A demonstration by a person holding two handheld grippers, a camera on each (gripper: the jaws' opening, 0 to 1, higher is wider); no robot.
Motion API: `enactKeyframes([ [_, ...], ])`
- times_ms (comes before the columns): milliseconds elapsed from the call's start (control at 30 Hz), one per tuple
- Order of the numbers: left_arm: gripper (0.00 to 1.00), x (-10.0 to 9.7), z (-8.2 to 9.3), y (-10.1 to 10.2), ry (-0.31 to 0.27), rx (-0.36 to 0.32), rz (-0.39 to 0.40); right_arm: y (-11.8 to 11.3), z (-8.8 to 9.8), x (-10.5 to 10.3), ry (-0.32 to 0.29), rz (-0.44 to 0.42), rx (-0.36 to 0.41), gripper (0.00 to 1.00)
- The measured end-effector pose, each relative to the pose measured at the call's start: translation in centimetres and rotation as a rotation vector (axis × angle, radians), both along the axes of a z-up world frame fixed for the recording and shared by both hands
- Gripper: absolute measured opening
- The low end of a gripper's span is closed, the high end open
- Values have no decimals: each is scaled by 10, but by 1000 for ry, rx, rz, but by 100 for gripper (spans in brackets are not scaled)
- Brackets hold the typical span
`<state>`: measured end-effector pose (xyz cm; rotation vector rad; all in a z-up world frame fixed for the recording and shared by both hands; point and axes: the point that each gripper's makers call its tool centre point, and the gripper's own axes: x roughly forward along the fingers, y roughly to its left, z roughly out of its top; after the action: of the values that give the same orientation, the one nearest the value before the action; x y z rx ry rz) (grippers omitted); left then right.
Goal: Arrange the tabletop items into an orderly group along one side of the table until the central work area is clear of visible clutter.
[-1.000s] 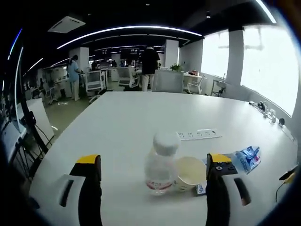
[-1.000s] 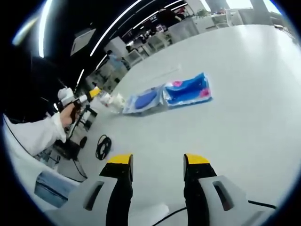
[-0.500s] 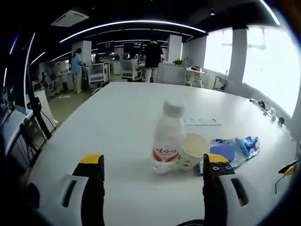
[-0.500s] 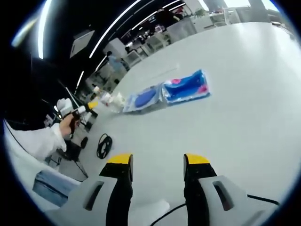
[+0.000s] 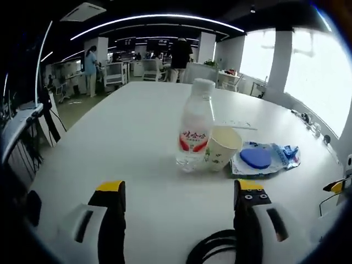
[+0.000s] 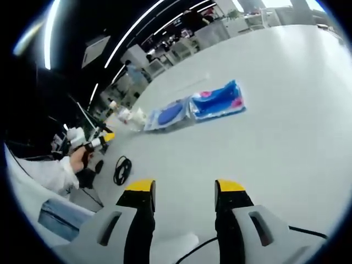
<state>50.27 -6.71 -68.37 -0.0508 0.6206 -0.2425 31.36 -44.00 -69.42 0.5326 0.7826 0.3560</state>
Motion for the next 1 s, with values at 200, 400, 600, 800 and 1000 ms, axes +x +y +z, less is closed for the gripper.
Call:
enactKeyframes([
  [200, 80, -27, -18, 4, 47, 11, -10, -1, -1, 0, 3, 0, -7, 42],
  [400, 77, -52, -34, 7, 88, 8, -18, 0, -4, -1, 13, 9, -13, 43],
  [600, 77, -61, -38, 9, 105, 8, -14, 3, -5, -1, 18, 16, -15, 43],
  [800, 76, -69, -44, 3, 118, 36, -55, -7, -11, -1, 22, 49, -156, 47],
  [1000, 72, -76, -49, -3, 134, 51, -105, -12, -12, 1, 21, 39, -193, 50],
])
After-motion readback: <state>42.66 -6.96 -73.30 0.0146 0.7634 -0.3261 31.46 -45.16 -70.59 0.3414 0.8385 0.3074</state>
